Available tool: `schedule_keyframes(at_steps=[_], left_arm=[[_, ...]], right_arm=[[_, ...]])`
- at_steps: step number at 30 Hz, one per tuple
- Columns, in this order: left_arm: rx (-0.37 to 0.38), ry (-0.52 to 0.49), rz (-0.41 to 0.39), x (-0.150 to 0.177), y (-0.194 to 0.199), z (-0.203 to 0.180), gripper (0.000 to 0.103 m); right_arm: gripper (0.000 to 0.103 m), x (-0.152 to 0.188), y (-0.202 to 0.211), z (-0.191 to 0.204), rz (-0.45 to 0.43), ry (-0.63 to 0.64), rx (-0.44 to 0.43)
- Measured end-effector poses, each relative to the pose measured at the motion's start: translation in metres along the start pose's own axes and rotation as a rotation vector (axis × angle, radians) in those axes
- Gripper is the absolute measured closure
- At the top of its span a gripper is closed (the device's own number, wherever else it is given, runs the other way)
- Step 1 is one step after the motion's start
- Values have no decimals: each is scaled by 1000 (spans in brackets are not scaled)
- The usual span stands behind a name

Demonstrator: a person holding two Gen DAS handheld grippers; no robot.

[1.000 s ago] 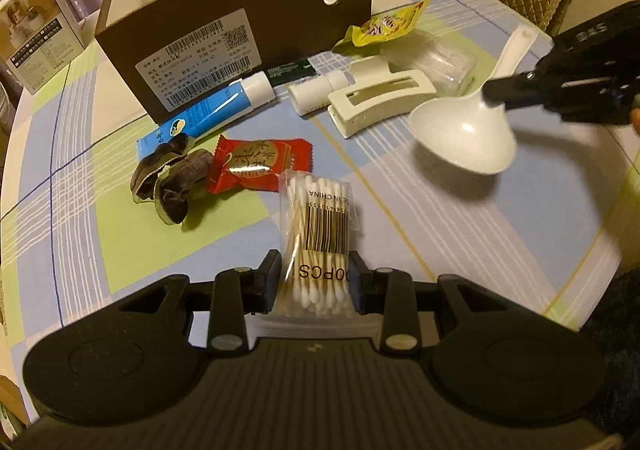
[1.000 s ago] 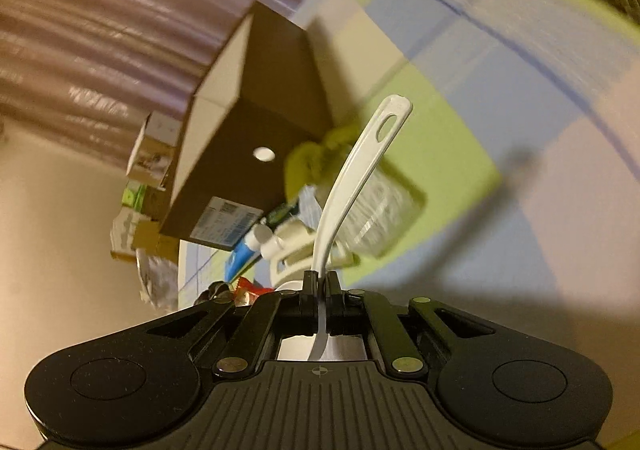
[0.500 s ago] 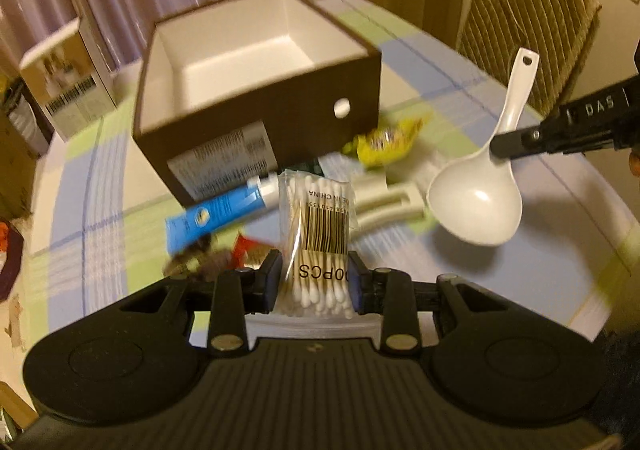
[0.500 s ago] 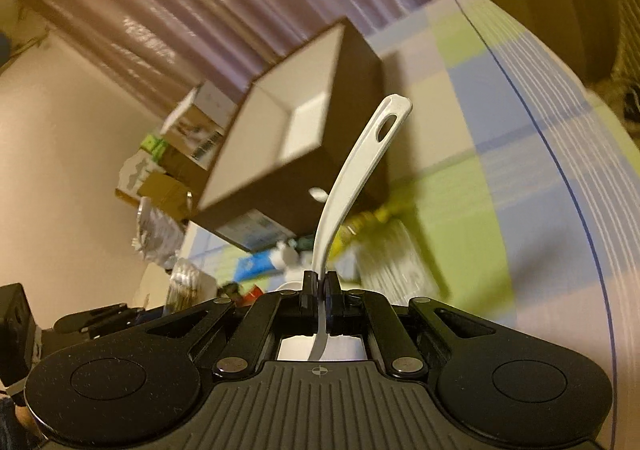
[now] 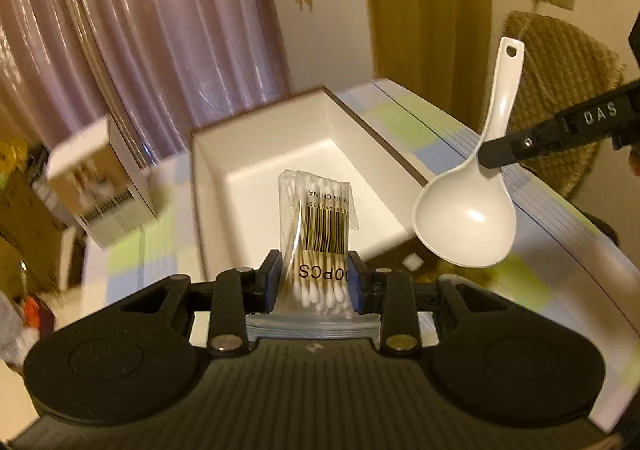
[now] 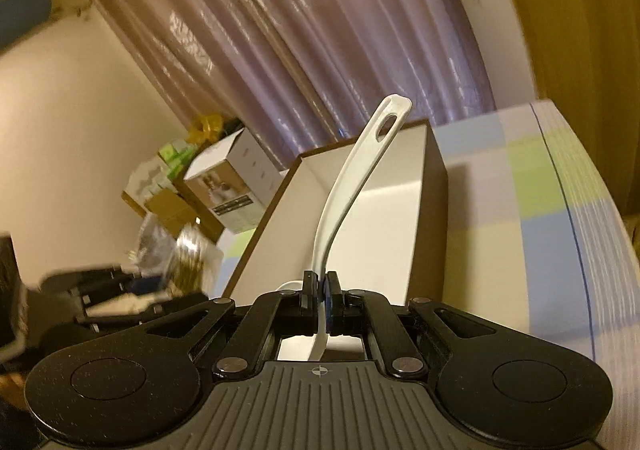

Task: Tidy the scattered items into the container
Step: 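Lift the swab bag with the left tool while the right tool carries the spoon into the box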

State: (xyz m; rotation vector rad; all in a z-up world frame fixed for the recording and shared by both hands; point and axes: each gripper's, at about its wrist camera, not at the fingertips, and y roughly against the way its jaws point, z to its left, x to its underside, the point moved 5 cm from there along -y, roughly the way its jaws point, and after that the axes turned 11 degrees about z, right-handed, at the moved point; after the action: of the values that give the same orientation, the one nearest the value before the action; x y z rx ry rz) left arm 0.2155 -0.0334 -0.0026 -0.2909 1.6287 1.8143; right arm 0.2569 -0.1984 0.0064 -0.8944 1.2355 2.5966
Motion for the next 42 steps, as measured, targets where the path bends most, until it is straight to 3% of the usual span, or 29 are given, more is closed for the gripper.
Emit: schedule_keyframes(at_steps=[5, 13, 18, 23, 31, 42], left_arm=[[-30, -26, 23, -48, -29, 33, 74], [-57, -78, 130, -102, -108, 55, 74], [-34, -93, 258, -108, -170, 57, 74], [48, -11, 371, -93, -213, 64, 74], [62, 23, 416, -77, -238, 74, 74], [49, 26, 424, -81, -257, 73, 74]], right_arm=[[98, -36, -50, 7, 93, 90, 89], [98, -57, -141, -10, 329, 182, 214], [98, -68, -186, -29, 449, 216, 281], [98, -71, -217, -40, 528, 280, 328], [98, -71, -243, -46, 559, 339, 334], [98, -77, -253, -51, 523, 351, 332]])
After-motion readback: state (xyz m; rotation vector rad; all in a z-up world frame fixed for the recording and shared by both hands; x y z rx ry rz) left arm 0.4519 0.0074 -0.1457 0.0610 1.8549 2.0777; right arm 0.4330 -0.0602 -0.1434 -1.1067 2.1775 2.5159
